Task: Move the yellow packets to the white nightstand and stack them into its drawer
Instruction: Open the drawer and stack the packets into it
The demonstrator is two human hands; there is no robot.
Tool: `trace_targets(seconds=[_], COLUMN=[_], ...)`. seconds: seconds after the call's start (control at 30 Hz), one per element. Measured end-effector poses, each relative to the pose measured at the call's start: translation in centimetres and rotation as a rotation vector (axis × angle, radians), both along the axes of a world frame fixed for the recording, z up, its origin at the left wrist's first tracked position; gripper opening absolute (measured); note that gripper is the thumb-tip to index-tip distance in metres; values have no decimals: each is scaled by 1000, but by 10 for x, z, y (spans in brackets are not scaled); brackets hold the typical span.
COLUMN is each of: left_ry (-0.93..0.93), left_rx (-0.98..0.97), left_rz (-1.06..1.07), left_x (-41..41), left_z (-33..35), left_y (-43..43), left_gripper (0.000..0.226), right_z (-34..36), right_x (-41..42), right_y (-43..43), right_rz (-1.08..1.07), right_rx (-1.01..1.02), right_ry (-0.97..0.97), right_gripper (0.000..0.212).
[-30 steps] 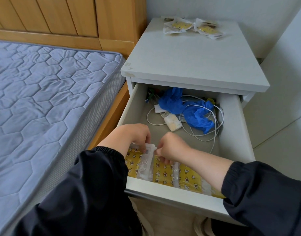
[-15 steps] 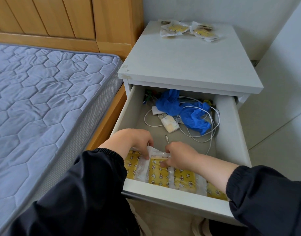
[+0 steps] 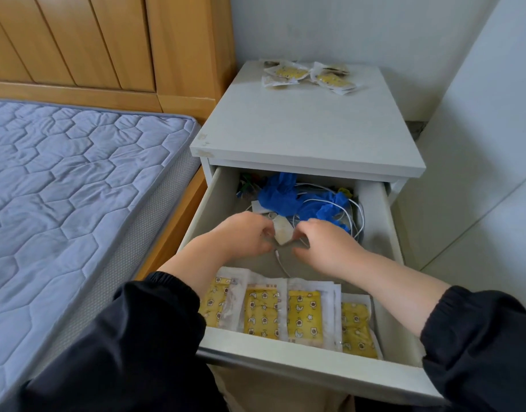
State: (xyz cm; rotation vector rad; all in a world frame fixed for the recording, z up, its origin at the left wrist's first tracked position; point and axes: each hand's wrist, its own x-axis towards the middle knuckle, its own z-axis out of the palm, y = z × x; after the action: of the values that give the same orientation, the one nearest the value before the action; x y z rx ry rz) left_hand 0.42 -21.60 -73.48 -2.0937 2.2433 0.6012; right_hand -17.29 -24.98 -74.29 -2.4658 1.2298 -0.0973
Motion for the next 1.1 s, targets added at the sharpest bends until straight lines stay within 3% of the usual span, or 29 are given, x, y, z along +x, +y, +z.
trace_targets(seconds=[0.27, 0.4, 0.53, 0.77, 0.87, 1.1], left_ry=[268, 333, 398, 480, 453, 309], left_rx=[-405, -497, -467, -291, -249, -346], left_rz=[123, 175, 252, 393, 389, 365], left_x=[-23, -29, -34, -26, -23, -1], left_z=[58, 79, 80, 74, 77, 67], left_y=[-33, -59, -88, -144, -168, -221], left_gripper=[23, 28, 37, 58, 68, 76], right_z=[57, 79, 85, 74, 69, 65], right_x=[-24, -31, -30, -15, -6, 12], right_y=[-41, -65, -96, -154, -179, -244], right_rz=[-134, -147, -184, -347, -421, -516], right_rx=[-219, -310, -362, -266, -240, -318], right_ry=[-221, -270, -262, -136, -45, -65], right_gripper=[23, 24, 29, 48, 56, 72])
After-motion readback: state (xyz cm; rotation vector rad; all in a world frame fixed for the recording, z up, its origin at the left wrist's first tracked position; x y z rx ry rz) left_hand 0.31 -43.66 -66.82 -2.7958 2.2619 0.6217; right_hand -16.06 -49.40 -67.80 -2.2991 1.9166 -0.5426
